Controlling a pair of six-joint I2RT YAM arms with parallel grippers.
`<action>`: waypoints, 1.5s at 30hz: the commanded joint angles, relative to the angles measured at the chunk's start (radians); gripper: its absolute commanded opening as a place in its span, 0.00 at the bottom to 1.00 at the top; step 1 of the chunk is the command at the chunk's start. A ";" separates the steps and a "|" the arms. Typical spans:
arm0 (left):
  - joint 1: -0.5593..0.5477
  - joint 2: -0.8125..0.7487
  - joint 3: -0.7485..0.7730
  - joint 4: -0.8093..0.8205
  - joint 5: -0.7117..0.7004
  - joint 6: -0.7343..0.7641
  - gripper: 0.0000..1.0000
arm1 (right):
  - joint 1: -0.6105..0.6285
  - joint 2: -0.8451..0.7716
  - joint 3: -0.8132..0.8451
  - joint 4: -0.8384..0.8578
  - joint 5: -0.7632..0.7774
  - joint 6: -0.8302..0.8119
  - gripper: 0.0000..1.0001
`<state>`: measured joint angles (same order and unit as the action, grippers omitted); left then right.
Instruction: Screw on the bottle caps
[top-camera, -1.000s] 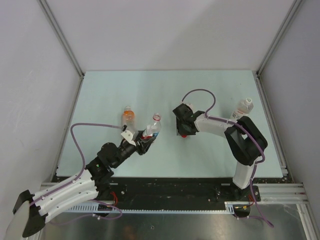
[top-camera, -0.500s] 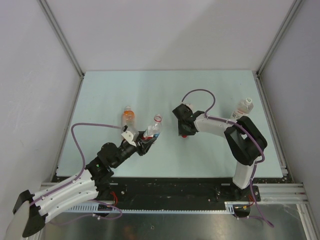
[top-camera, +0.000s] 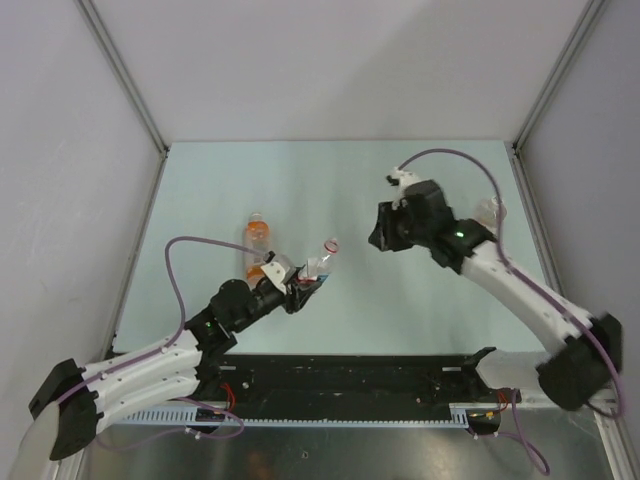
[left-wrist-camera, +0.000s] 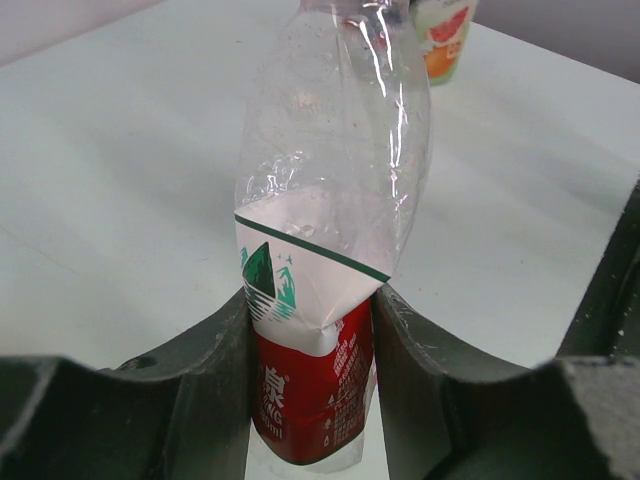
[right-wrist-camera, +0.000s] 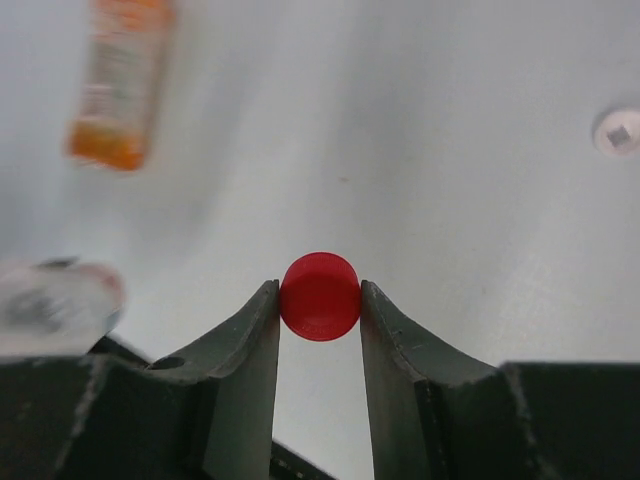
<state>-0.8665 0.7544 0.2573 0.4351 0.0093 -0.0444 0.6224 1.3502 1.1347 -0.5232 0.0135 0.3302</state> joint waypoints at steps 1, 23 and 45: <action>-0.001 0.026 0.036 0.101 0.143 0.065 0.00 | -0.071 -0.227 -0.064 0.032 -0.430 -0.143 0.17; 0.000 0.072 0.067 0.047 0.461 0.176 0.00 | -0.018 -0.395 -0.111 0.023 -0.934 -0.327 0.20; 0.000 0.057 0.086 0.004 0.480 0.170 0.00 | 0.069 -0.392 -0.109 -0.009 -0.666 -0.354 0.21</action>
<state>-0.8665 0.8246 0.2920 0.3939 0.4763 0.1314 0.6853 0.9668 1.0229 -0.5243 -0.7254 -0.0086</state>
